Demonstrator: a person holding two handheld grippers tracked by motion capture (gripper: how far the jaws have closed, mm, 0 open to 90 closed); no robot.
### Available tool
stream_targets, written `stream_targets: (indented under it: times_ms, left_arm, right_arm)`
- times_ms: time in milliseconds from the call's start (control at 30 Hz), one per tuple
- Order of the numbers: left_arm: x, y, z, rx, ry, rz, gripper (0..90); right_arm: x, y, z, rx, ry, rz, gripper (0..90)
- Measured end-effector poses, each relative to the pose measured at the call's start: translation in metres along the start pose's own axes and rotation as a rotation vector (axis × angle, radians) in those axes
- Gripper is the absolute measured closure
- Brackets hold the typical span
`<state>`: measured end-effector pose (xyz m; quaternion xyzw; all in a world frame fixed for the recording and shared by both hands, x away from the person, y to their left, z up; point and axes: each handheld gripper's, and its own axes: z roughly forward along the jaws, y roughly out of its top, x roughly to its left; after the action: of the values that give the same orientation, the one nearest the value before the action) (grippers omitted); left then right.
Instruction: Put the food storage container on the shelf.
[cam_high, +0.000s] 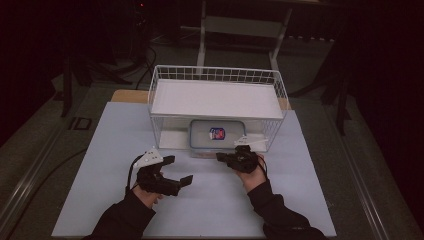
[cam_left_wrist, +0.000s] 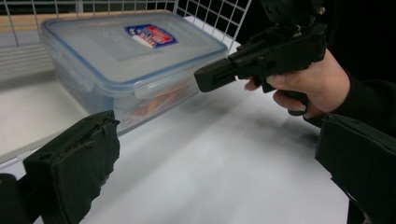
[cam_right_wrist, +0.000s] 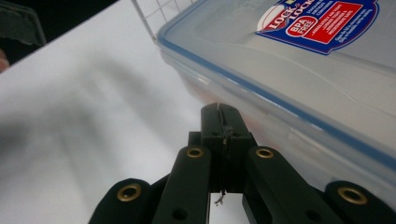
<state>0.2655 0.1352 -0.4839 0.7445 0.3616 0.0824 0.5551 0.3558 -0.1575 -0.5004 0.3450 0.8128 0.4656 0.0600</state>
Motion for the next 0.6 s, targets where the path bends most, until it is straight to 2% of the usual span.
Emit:
stream_targets:
  times_ms: [233, 367, 433, 533, 600]
  left_arm:
    - [-0.001, -0.002, 0.005, 0.017, 0.011, 0.023, 0.0]
    - [0.0, -0.004, 0.006, 0.014, 0.009, 0.023, 0.0]
    - [0.0, -0.004, 0.006, 0.014, 0.006, 0.02, 0.0]
    - [0.0, -0.005, 0.007, 0.023, 0.006, 0.022, 0.0]
    - [0.001, -0.006, 0.007, 0.022, 0.004, 0.02, 0.0]
  right_arm:
    - [-0.007, 0.006, 0.012, 0.011, -0.014, 0.007, 90.0]
    - [-0.012, 0.01, 0.019, 0.016, -0.044, -0.002, 90.0]
    - [-0.016, 0.012, 0.022, 0.01, -0.051, 0.02, 90.0]
    - [-0.022, 0.015, 0.026, 0.007, -0.078, 0.018, 90.0]
    - [-0.027, 0.015, 0.029, 0.002, -0.086, 0.041, 90.0]
